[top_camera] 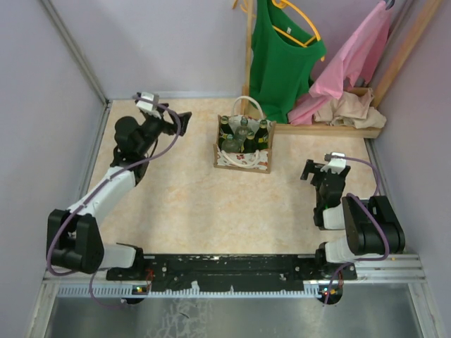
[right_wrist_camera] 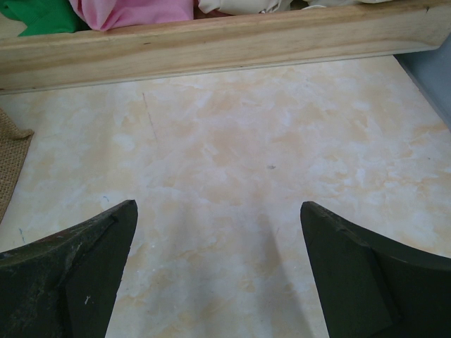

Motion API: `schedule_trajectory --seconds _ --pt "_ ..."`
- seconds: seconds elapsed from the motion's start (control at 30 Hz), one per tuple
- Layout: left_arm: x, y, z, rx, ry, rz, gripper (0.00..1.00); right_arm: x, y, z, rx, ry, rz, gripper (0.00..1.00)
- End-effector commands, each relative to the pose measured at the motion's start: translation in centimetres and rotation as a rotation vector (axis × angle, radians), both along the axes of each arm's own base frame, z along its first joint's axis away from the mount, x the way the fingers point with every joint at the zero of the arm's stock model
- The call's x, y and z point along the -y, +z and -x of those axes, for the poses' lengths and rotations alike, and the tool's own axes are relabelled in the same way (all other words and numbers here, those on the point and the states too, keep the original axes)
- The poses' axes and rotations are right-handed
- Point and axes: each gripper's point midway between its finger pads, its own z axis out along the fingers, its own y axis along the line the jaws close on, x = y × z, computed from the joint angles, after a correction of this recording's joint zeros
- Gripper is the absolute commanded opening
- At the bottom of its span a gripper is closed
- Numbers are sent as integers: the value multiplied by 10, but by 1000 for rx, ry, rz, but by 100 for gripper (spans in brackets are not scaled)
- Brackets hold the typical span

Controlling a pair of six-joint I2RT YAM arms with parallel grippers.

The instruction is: Take the beverage out of the canvas bag

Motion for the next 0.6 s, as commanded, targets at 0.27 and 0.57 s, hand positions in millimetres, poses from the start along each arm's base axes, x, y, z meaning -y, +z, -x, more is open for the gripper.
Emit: schedule_trajectory --seconds 0.27,0.57 --pt "90 27 -22 -56 -245 -37 89 -2 25 -13 84 6 10 99" --pt "142 5 -37 -72 -221 -146 100 -3 25 -13 86 7 10 99"
